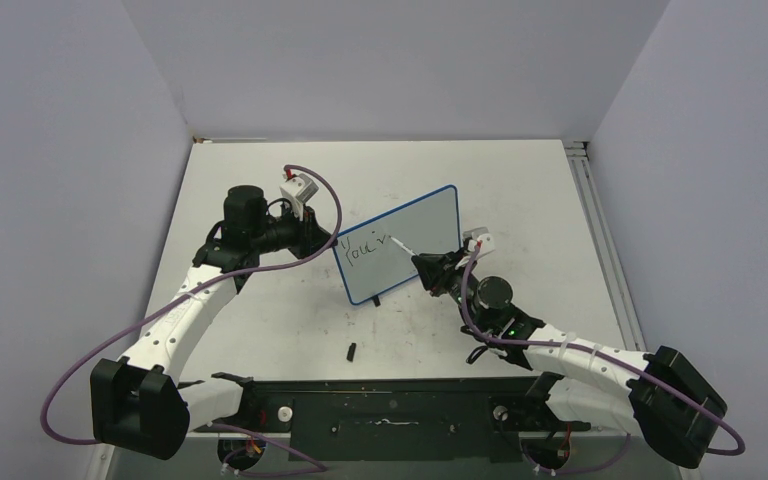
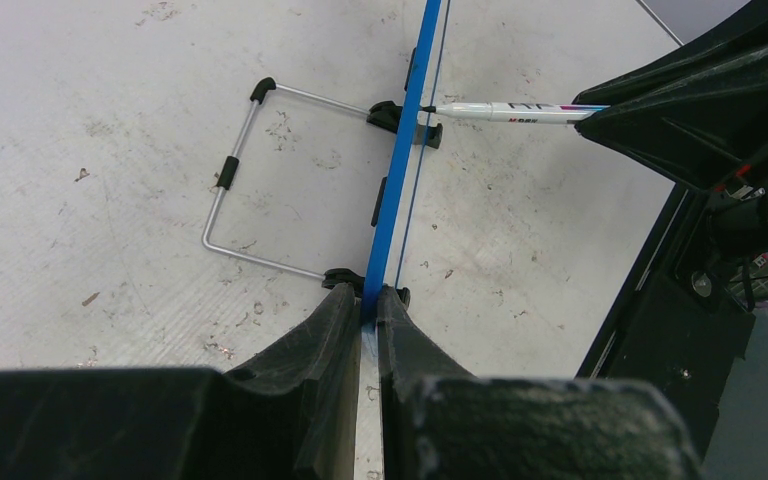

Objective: Write a sentence on the whiteboard

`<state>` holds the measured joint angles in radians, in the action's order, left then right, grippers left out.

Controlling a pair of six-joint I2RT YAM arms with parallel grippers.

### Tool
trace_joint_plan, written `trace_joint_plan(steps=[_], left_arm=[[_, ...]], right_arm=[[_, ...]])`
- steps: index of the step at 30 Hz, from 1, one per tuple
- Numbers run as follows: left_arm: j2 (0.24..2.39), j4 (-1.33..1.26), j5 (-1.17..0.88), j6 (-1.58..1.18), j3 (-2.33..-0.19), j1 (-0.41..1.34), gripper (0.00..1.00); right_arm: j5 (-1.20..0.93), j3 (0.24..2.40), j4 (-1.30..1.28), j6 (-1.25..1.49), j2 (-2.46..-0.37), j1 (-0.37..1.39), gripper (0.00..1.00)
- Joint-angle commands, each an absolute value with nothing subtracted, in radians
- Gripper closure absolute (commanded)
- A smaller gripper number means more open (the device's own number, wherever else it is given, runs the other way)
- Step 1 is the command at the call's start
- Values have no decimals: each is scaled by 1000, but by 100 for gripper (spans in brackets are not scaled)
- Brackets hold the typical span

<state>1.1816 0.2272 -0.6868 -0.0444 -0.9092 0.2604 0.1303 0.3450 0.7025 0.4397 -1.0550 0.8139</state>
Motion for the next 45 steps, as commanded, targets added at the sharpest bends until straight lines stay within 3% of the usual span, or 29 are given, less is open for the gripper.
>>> trace_joint_plan(steps=[1,20,45], left_arm=[[1188,221,-709,-55,-919,262,100],[1187,224,-711,-55,-919,262,100],[1184,222,-713,-57,-918,262,100]], right_arm=[[123,348,756,449,-1062,800,95],[168,346,718,450,-1006,793,95],[87,371,788,451,-1079,793,95]])
